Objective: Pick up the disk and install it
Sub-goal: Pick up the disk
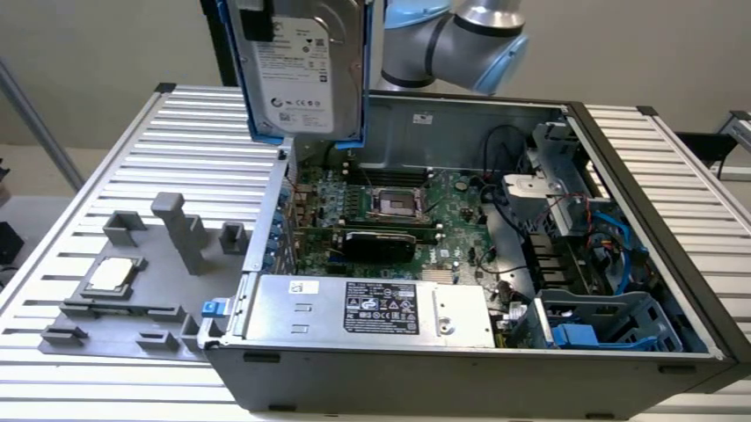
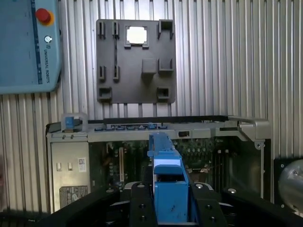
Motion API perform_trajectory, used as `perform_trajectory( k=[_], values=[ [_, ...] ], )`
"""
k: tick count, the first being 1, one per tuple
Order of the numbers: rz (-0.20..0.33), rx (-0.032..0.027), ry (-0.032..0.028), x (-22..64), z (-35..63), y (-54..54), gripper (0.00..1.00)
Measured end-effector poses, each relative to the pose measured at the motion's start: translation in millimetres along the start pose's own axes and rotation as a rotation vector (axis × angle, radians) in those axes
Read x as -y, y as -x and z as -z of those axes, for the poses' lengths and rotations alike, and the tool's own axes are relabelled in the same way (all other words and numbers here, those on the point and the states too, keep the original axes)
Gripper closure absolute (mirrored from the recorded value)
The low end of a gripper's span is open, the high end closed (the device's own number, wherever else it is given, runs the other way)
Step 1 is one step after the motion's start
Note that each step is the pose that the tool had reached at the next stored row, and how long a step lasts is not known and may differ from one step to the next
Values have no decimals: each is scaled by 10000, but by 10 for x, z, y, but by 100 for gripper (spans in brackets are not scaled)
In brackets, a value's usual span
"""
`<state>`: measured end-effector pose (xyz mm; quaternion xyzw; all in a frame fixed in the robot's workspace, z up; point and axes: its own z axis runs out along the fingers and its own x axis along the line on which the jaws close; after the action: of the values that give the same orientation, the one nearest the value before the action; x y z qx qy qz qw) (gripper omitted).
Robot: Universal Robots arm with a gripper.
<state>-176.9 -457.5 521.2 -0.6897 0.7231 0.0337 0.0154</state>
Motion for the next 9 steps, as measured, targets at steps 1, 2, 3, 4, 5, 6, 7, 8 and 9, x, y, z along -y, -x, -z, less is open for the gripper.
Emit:
perform_trajectory(
  k=[1,2,3,4,5,6,7,8,9],
  values=[
    [0,0,0,32,3,-27,67],
    [1,0,0,57,5,-56,67],
    [0,0,0,77,7,-88,67],
    [0,1,-1,97,9,-121,67],
    [0,0,0,118,12,-155,67],
    [1,0,0,140,13,-191,67],
    [1,0,0,161,15,-223,67],
    [0,1,-1,186,14,-254,67],
    [0,0,0,214,13,-282,67]
  ],
)
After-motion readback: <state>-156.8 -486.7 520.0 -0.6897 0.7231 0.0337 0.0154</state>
